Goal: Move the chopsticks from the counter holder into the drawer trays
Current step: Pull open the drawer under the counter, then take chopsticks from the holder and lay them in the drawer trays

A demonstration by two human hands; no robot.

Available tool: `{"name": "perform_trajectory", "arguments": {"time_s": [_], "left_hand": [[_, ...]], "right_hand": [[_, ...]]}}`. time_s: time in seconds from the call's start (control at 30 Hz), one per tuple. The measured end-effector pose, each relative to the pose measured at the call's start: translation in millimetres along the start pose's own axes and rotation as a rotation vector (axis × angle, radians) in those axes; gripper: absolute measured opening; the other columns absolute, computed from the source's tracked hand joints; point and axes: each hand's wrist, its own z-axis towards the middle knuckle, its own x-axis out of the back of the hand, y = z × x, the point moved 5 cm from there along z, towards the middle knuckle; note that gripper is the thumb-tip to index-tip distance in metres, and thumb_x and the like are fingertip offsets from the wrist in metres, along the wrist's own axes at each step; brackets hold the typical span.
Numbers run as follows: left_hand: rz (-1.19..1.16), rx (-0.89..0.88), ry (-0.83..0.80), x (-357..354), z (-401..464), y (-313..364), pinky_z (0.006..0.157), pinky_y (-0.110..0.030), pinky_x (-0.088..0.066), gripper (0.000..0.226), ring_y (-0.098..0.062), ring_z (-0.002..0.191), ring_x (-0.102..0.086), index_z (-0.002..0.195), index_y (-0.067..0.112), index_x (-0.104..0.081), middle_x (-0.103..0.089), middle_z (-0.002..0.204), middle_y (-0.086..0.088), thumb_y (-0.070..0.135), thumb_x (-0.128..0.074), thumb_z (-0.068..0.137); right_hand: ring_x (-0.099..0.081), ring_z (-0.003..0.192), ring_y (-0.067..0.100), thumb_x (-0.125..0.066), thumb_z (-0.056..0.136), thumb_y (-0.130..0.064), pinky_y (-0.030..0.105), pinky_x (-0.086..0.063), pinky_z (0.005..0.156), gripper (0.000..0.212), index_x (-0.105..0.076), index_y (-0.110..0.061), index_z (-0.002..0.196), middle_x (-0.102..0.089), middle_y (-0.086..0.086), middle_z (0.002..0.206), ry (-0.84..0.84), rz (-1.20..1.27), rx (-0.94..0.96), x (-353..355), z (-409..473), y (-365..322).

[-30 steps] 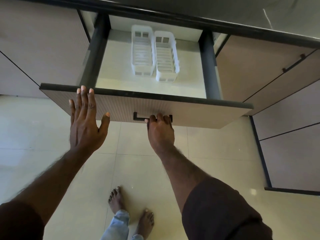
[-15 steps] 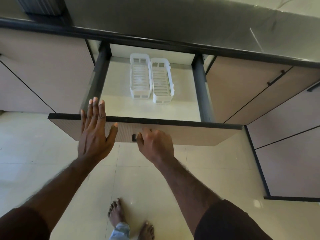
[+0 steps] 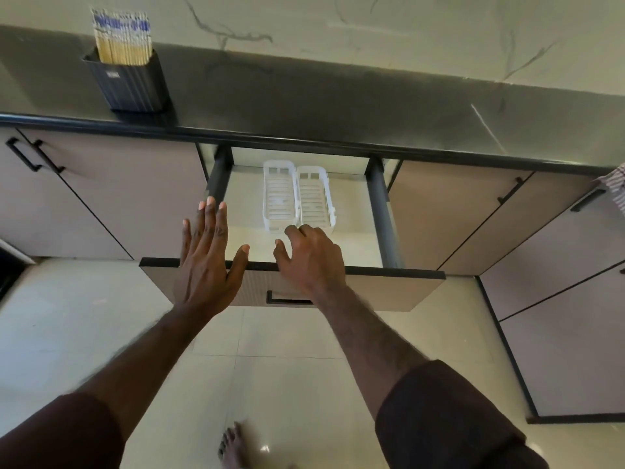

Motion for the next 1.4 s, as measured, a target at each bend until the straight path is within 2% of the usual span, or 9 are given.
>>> {"name": "perform_trajectory", "arguments": {"time_s": [0.17, 0.3, 0.43, 0.57, 0.77, 0.9, 1.13, 1.3, 1.4], "left_hand": [[0.01, -0.002, 0.009, 35.6, 8.4, 5.7, 0.12, -0.048, -0.002, 0.072, -0.025, 0.148, 0.0, 0.151, 0.009, -0.003, 0.003, 0.159, -0.008, 0.039, -0.039, 0.096], [-0.005, -0.019, 0.041, 64.7, 22.7, -5.7, 0.12, -0.046, -0.001, 0.072, -0.023, 0.148, 0.003, 0.151, 0.011, -0.001, 0.005, 0.158, -0.006, 0.04, -0.037, 0.096], [-0.038, -0.02, 0.044, 94.5, 40.0, -35.8, 0.121, -0.046, -0.002, 0.073, -0.023, 0.149, 0.003, 0.15, 0.014, 0.005, 0.006, 0.159, -0.005, 0.042, -0.036, 0.097], [-0.047, -0.048, 0.043, 132.3, 60.7, -86.7, 0.121, -0.042, 0.001, 0.074, -0.02, 0.149, 0.006, 0.151, 0.012, 0.004, 0.006, 0.16, -0.006, 0.044, -0.035, 0.096], [-0.063, -0.106, 0.015, 191.0, 98.6, -180.4, 0.12, -0.039, -0.003, 0.078, -0.015, 0.148, 0.008, 0.152, 0.014, 0.005, 0.008, 0.16, -0.002, 0.046, -0.038, 0.094], [-0.073, -0.145, 0.009, 229.0, 127.0, -231.0, 0.121, -0.039, -0.001, 0.078, -0.014, 0.148, 0.01, 0.152, 0.018, 0.006, 0.01, 0.16, 0.0, 0.045, -0.038, 0.094], [-0.127, -0.176, 0.035, 237.1, 192.2, -287.0, 0.121, -0.039, 0.0, 0.076, -0.013, 0.148, 0.01, 0.152, 0.022, 0.007, 0.012, 0.16, 0.002, 0.047, -0.036, 0.095], [-0.161, -0.161, 0.052, 219.8, 254.9, -329.7, 0.121, -0.042, -0.003, 0.072, -0.012, 0.148, 0.009, 0.151, 0.027, 0.008, 0.011, 0.159, 0.006, 0.034, -0.04, 0.097], [-0.146, -0.149, 0.051, 202.5, 304.4, -353.6, 0.12, -0.04, -0.001, 0.074, -0.01, 0.148, 0.01, 0.151, 0.03, 0.008, 0.012, 0.159, 0.007, 0.028, -0.044, 0.099]], "right_hand": [[-0.064, 0.079, 0.022, -0.055, 0.092, -0.037, 0.025, -0.036, 0.057, 0.032, -0.067, -0.011, 0.106, -0.07, 0.007, 0.088, 0.044, 0.009, 0.014, 20.2, 20.6, -19.7], [-0.065, 0.086, 0.02, -0.051, 0.094, -0.041, 0.027, -0.047, 0.063, 0.036, -0.065, -0.014, 0.114, -0.071, 0.005, 0.097, 0.045, 0.039, 0.017, 26.1, 41.7, -45.1], [-0.066, 0.089, 0.022, -0.054, 0.092, -0.04, 0.025, -0.042, 0.065, 0.036, -0.067, -0.014, 0.113, -0.071, 0.006, 0.102, 0.086, 0.036, 0.03, 28.4, 68.9, -79.5], [-0.064, 0.093, 0.025, -0.056, 0.091, -0.039, 0.027, -0.043, 0.066, 0.036, -0.068, -0.012, 0.112, -0.07, 0.008, 0.104, 0.126, 0.044, 0.006, 22.5, 103.6, -133.4], [-0.062, 0.089, 0.023, -0.053, 0.092, -0.038, 0.031, -0.05, 0.066, 0.032, -0.067, -0.013, 0.106, -0.067, 0.007, 0.099, 0.181, 0.064, -0.04, 8.7, 164.1, -224.5], [-0.061, 0.092, 0.019, -0.051, 0.094, -0.042, 0.032, -0.054, 0.069, 0.035, -0.065, -0.015, 0.111, -0.066, 0.004, 0.101, 0.197, 0.101, -0.048, -5.6, 204.7, -278.5], [-0.062, 0.098, 0.017, -0.051, 0.095, -0.043, 0.031, -0.055, 0.074, 0.038, -0.063, -0.016, 0.118, -0.066, 0.004, 0.11, 0.211, 0.133, -0.033, -40.0, 279.0, -317.8], [-0.062, 0.095, 0.015, -0.053, 0.094, -0.042, 0.027, -0.054, 0.073, 0.037, -0.062, -0.016, 0.119, -0.067, 0.003, 0.108, 0.217, 0.171, -0.043, -85.5, 342.0, -314.3], [-0.062, 0.096, 0.014, -0.056, 0.093, -0.041, 0.029, -0.056, 0.074, 0.038, -0.061, -0.017, 0.121, -0.067, 0.002, 0.109, 0.189, 0.224, -0.073, -119.7, 389.6, -307.8]]}}
